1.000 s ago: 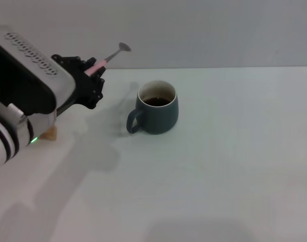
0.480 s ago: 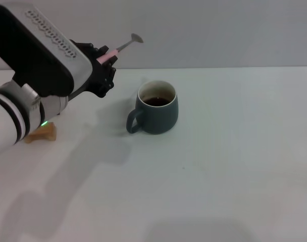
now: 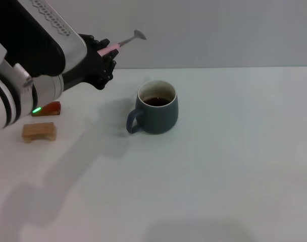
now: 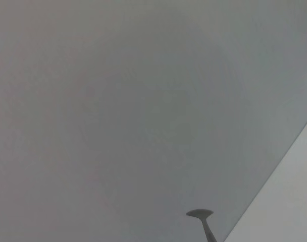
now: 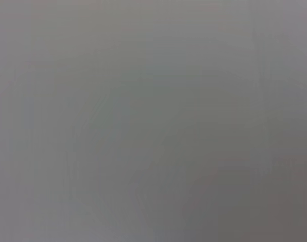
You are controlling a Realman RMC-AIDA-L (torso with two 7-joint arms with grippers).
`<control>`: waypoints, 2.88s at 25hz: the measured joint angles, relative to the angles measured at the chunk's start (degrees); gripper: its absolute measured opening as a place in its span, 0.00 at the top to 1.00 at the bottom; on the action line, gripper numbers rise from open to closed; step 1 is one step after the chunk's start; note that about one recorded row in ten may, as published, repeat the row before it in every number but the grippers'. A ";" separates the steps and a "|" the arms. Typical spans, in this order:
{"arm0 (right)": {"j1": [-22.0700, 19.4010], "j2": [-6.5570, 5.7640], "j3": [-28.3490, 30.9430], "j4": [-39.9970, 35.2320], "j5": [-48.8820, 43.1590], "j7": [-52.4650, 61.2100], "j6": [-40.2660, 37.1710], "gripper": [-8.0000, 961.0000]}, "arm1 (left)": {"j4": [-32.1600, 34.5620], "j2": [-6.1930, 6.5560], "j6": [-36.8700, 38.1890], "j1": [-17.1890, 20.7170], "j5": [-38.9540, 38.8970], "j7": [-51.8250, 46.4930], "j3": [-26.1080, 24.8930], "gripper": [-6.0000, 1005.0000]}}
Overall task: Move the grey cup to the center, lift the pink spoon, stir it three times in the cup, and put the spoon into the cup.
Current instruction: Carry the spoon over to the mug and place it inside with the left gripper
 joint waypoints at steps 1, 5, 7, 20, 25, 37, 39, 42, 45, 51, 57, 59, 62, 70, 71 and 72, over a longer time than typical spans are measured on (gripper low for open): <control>0.00 0.00 0.00 0.00 0.00 0.00 -0.01 0.15 | 0.00 0.00 0.00 0.00 0.00 0.00 0.00 0.80; 0.00 0.00 -0.01 0.00 0.00 0.00 0.00 0.15 | -3.17 -1.41 -6.90 -0.58 -2.13 4.11 -3.36 0.80; 0.00 0.00 -0.01 0.00 0.00 0.00 0.01 0.15 | -3.97 -1.42 -9.01 -1.14 -2.52 4.64 -4.20 0.80; -0.52 0.09 0.16 0.08 0.00 0.00 -0.18 0.15 | -4.85 -1.59 -18.69 -4.22 -2.19 6.45 -4.89 0.80; -0.64 0.09 0.18 0.14 -0.01 0.00 -0.48 0.15 | -3.03 -1.66 -19.68 -4.86 -2.17 7.01 -4.37 0.80; -0.85 0.09 0.34 0.34 -0.01 0.00 -0.62 0.15 | 1.81 -1.67 -20.34 -7.23 -1.31 7.03 -2.78 0.80; -0.87 0.09 0.35 0.35 -0.01 0.00 -0.62 0.15 | 2.76 -1.68 -20.54 -8.13 -1.31 7.03 -2.64 0.80; -0.99 0.10 0.35 0.36 -0.01 0.00 -0.62 0.15 | 4.85 -1.74 -20.77 -9.77 -1.31 7.01 -2.67 0.80; -1.17 0.09 0.35 0.43 -0.01 0.00 -0.89 0.15 | 6.69 -1.75 -20.76 -11.13 -1.31 6.99 -3.05 0.80; -1.42 0.09 0.43 0.45 -0.01 0.03 -1.29 0.15 | 10.87 -1.76 -20.21 -13.85 -1.27 7.03 -3.94 0.80; -1.42 0.09 0.09 0.44 -0.01 0.05 -1.31 0.15 | 14.21 -1.76 -18.62 -15.85 -0.53 6.98 -4.23 0.80; -1.46 0.09 0.03 0.44 -0.01 0.06 -1.32 0.15 | 15.06 -1.76 -18.22 -16.49 0.30 6.73 -4.37 0.80; -1.54 0.09 0.02 0.44 -0.01 0.07 -1.31 0.15 | 15.60 -1.76 -18.17 -16.93 0.47 6.68 -4.60 0.79; -2.26 0.09 -0.01 0.44 -0.01 0.09 -1.32 0.15 | 19.83 -1.95 -16.97 -19.76 0.38 6.66 -4.53 0.79; -2.38 0.10 -0.01 0.44 -0.01 0.09 -1.32 0.15 | 20.24 -1.99 -16.59 -20.02 0.24 6.67 -4.34 0.79; -2.45 0.12 -0.01 0.44 -0.01 0.09 -1.32 0.15 | 20.37 -2.04 -16.33 -20.16 0.18 6.67 -4.13 0.79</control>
